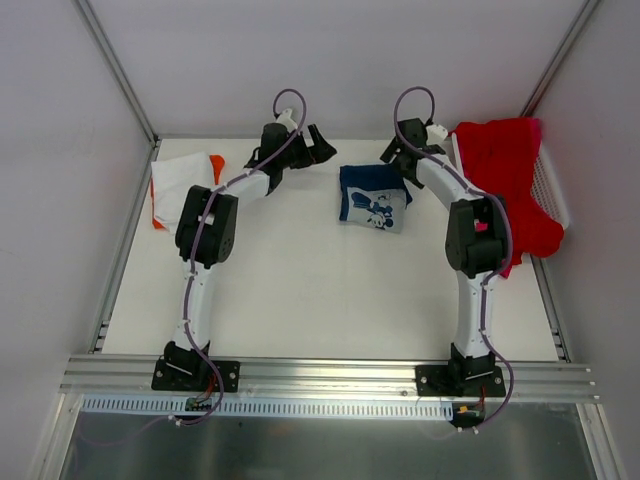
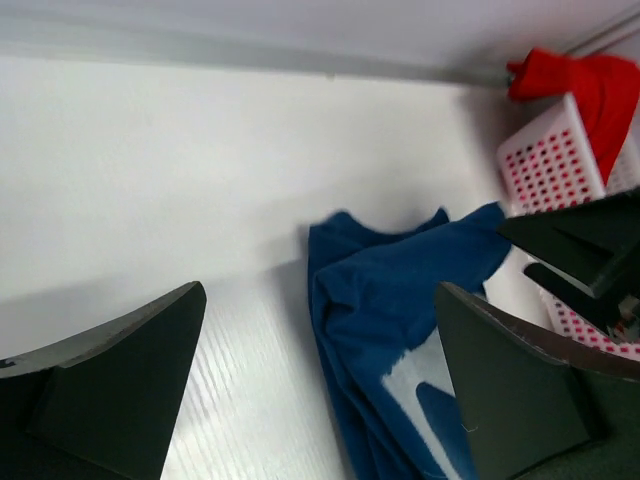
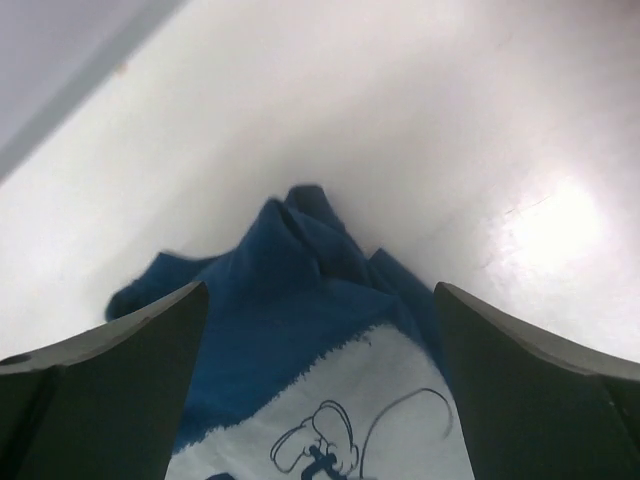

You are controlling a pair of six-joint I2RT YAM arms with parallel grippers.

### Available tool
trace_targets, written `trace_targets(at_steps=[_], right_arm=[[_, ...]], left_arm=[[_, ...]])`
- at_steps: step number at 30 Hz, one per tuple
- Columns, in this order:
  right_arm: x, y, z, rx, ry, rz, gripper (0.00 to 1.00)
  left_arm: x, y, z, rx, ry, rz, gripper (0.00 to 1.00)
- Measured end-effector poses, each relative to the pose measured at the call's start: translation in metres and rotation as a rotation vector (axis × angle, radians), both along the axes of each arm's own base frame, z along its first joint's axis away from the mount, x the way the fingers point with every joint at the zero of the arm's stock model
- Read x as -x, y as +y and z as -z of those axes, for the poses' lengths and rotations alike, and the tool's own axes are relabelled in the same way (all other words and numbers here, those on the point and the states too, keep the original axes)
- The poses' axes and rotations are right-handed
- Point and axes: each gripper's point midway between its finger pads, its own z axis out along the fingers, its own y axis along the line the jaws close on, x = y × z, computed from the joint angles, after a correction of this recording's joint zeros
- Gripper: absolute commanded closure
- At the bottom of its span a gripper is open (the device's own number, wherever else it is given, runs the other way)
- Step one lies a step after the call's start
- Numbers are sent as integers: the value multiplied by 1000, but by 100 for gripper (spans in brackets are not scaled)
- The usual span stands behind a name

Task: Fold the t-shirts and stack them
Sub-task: Fold the tshirt

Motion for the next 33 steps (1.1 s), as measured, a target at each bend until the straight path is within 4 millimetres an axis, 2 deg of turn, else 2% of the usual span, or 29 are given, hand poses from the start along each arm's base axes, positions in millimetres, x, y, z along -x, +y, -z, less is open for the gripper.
trace_targets(at_steps=[2,4,7,8,9,10,11,12,13,14,15,17,18,19,24,27,29,33], right_arm=[[0,-8,-22,53,-43,7,0],[4,-14,-58,104,-111,9,0],[21,-12,-131,155,-251,-2,1],[29,-9,-157,161,-303,-12,1],[38,-4,-182,157,-354,-27,6],[48,3,-207,139,-409,-46,14],[59,11,-228,109,-460,-76,35],[71,21,-242,80,-492,-117,52],[79,29,-251,39,-517,-149,79],[87,38,-258,3,-539,-188,100],[92,46,-259,-32,-546,-218,99],[95,66,-245,-86,-524,-276,100],[93,78,-224,-109,-487,-317,99],[92,84,-212,-117,-463,-336,100],[73,132,-89,-217,-223,-471,100],[71,143,-34,-287,-113,-486,100],[70,146,-12,-337,-71,-474,100],[71,146,1,-409,-74,-428,100]], left_arm=[[-9,7,-22,14,-41,-15,1],[-12,16,-45,25,-73,-29,1],[-5,23,-88,47,-121,-36,1],[3,24,-107,58,-143,-35,1],[15,26,-126,72,-162,-32,1],[28,28,-141,82,-175,-31,1],[44,29,-155,92,-183,-26,1],[55,30,-165,100,-192,-23,1],[72,30,-178,112,-212,-18,1],[89,32,-187,121,-222,-15,1],[105,33,-194,129,-227,-10,1],[136,33,-199,143,-236,4,1],[150,34,-194,144,-229,9,1],[162,35,-187,141,-214,16,1],[202,51,-133,93,-105,-4,1],[218,62,-118,68,-66,-27,1],[224,67,-121,63,-73,-37,1],[229,75,-140,68,-124,-62,1]])
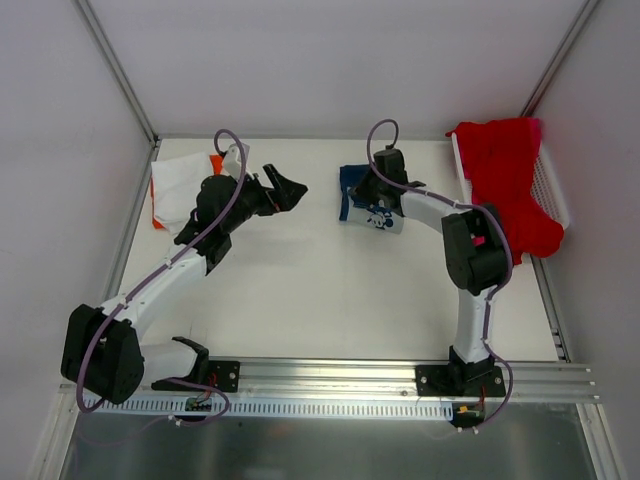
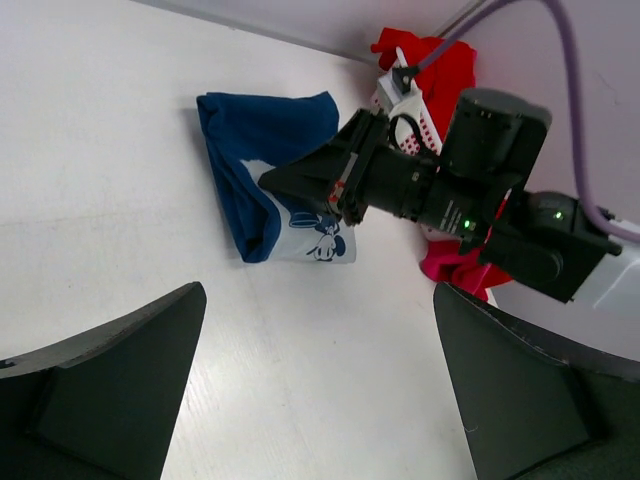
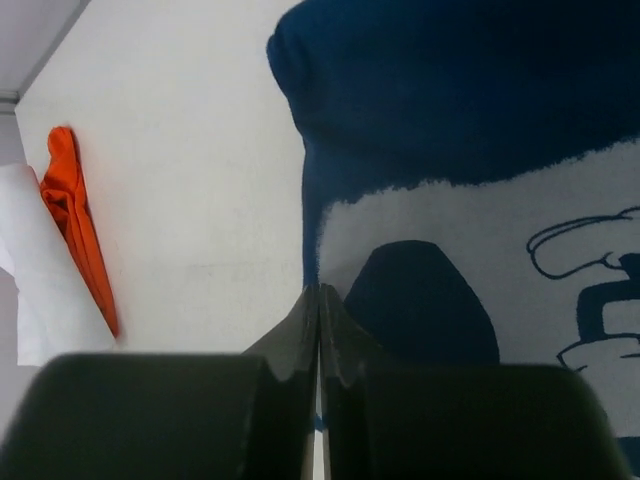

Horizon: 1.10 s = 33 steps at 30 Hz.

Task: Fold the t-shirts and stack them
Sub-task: Fold the tshirt

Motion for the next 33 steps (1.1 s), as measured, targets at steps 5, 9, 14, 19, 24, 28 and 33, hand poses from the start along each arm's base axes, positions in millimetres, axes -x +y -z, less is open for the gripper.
trace_targets(at_steps=[5,9,14,19,24,28,33], right_arm=[[37,-22,34,0,72,103,99],[84,-52,55,72,127,225,100],[95,-57,50,149,96,280,100],[93,-59,50,177,79,264,99],[87,-52,26,223,30,198,59],[86,-40,-61,247,-112,131,0],[117,-47,-223,186,-400,104,1]], left_arm=[[-1,2,0,-5,-3,-11,1],[-5,0,10,-11,21,-11,1],[-10,-4,29,-17,73,-6,1],[-9,-7,32,-17,78,2,1],[-2,-14,37,6,91,29,1],[10,-18,63,84,139,43,1],[14,-26,110,233,248,23,1]])
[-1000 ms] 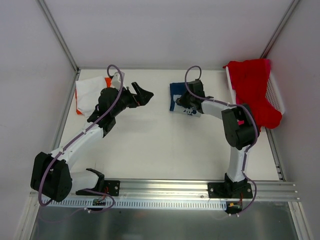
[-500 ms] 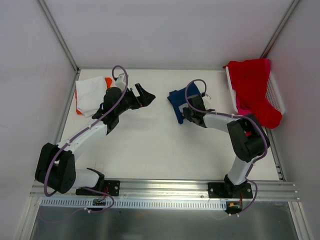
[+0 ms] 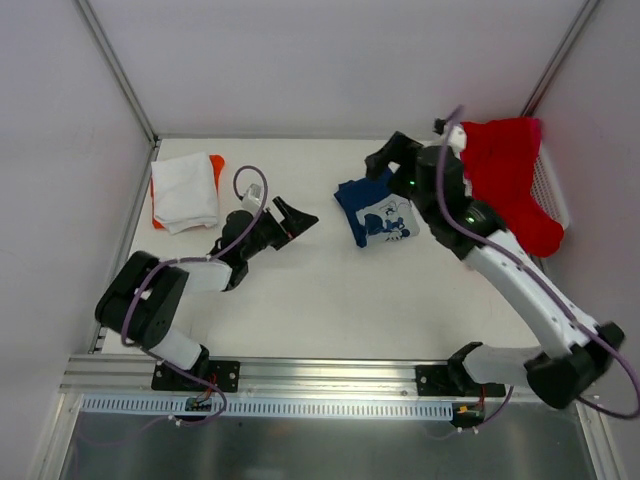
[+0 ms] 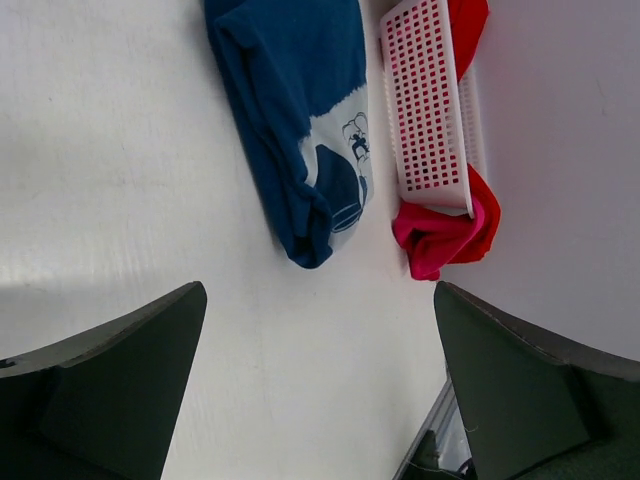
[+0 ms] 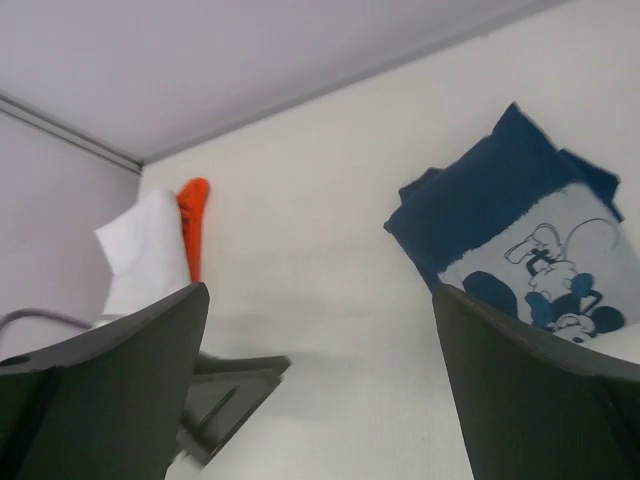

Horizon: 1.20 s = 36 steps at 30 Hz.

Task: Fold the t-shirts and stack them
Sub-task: Fold the tshirt

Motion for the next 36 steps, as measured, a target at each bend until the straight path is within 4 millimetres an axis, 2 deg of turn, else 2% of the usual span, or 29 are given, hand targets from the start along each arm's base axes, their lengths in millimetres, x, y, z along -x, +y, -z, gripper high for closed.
trace_targets(at_steps=[2,4,5,7,9,11,13,19,23,25,29,36], right_arm=[[31,-24,-42,-22,-81,9,1],[60,-52,-71,-48,-153,34,1],[73,-64,-77,-57,-177,47,1],[100,-91,-79,-59,-199,79,0],[124,-114,-77,-58,-210,109,1],[139,-131,-72,-43,-204,139,0],[149,-143,-68,-27,-195,162,1],[176,-173,-56,-4,-184,216,0],[183,-182,-50,12,-173,240,1],[183,-184,-46,23,-163,247,1],[183,-185,-37,42,-140,251,0],[180,-183,-25,59,-117,252,1]], left_arm=[[-3,-11,18,53,46,2,1],[-5,-24,38,100,91,6,1],[-6,-33,51,124,123,13,1],[-5,-50,90,153,237,17,1],[-16,-73,84,267,244,41,1],[-27,-94,78,331,236,63,1],[-29,-107,75,359,229,81,1],[-25,-140,71,310,195,133,1],[-32,-158,77,220,195,134,1],[-34,-163,80,169,206,123,1],[-34,-156,79,44,212,71,1],[-36,-111,73,-150,192,-88,1]])
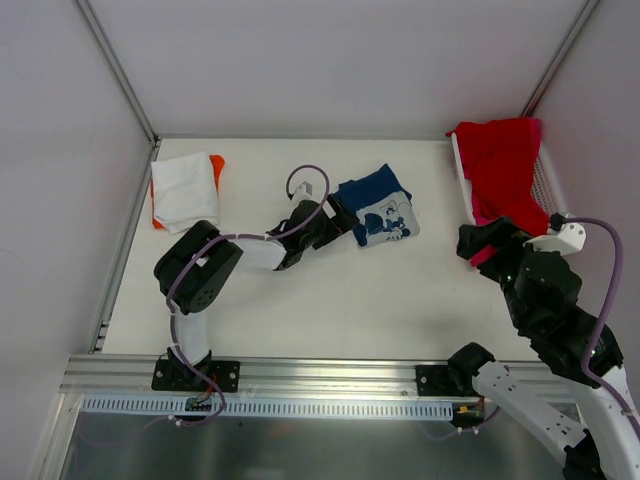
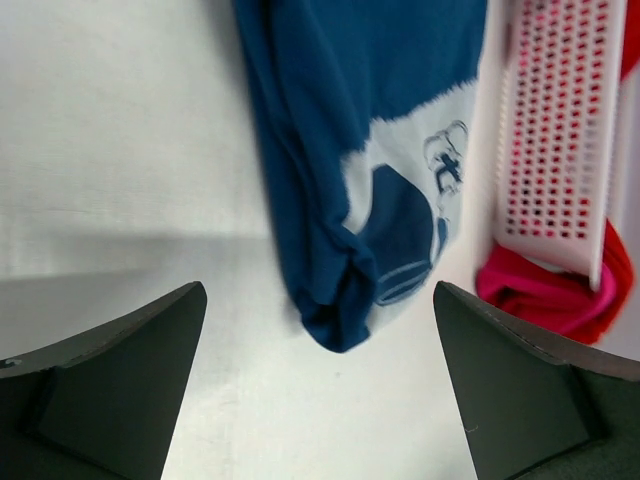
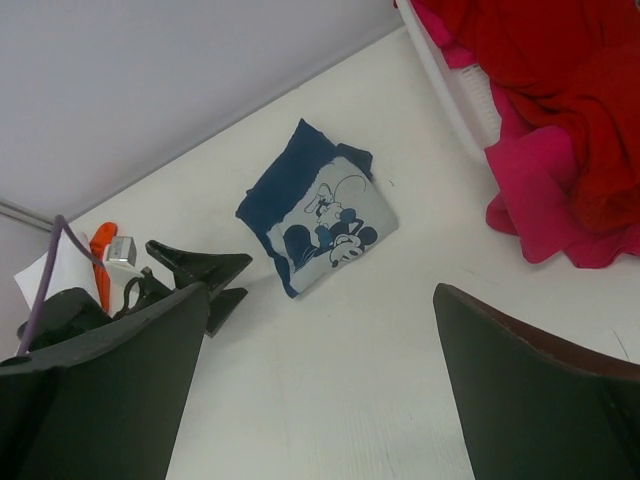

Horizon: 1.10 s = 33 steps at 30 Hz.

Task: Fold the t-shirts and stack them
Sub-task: Fold the tshirt, then neatly place the folded tshirt to the corner

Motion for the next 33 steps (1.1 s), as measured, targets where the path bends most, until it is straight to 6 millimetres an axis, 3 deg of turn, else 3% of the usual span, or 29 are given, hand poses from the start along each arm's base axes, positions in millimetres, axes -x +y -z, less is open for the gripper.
trace_targets(at_steps=[6,13,26,33], right_arm=[[-4,4,10,7,25,2,1],[-6,4,9,6,21,3,1],[-5,-4,8,26,10,31,1],[-5,-7,10,40,12,49,1]], left_arm=[[-3,18,5,-127,0,-36,1],[-12,10,21,-163,33,-30,1],[-53,-45,17,-45,6,19,1],[-58,-53,16,-14,9,18,3]])
